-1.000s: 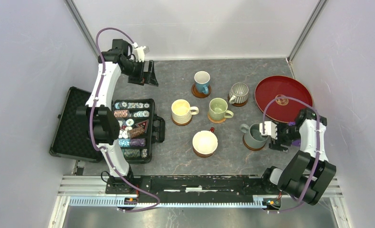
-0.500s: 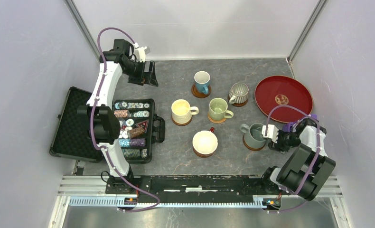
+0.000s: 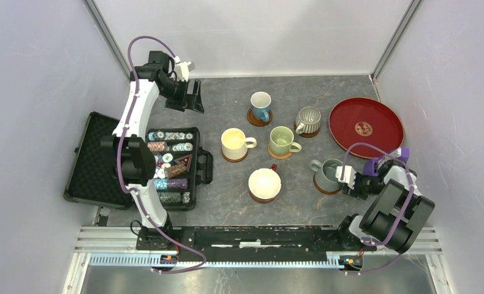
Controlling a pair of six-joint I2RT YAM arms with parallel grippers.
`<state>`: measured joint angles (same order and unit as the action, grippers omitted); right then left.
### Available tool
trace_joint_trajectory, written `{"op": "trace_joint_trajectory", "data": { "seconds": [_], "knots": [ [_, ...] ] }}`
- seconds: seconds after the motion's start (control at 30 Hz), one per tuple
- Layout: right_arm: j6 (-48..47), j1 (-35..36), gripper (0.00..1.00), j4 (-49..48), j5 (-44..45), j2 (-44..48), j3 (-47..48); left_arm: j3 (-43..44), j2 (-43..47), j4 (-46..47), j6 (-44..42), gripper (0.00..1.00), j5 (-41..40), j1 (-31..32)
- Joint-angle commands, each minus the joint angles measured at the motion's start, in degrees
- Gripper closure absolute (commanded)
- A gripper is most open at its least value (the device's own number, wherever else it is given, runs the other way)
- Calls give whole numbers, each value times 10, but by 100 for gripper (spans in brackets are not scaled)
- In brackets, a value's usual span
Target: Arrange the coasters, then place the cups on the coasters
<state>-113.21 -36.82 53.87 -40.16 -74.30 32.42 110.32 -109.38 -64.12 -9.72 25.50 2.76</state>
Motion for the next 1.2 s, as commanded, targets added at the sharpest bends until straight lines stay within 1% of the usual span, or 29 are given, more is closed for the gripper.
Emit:
{"op": "trace_joint_trajectory", "data": {
  "seconds": [0.0,0.23,0.43,0.6,0.9,1.17],
  "knots": [
    [1,-3,69,-13,-13,-12,-6,25,-1,0,-19,0,-10,6],
    [32,-3,70,-29,-22,-10,-24,24,1,0,-20,0,-17,9],
    [73,-2,70,-62,-39,-4,-36,24,1,0,-20,0,-18,12],
    [99,-2,73,-89,-54,4,-49,25,0,-1,-20,0,-19,13],
    [120,-2,76,-106,-77,8,-60,27,-5,-3,-21,0,-19,15],
    [177,24,77,-155,-87,12,-66,38,-13,-3,-20,0,-20,18]
  ]
}}
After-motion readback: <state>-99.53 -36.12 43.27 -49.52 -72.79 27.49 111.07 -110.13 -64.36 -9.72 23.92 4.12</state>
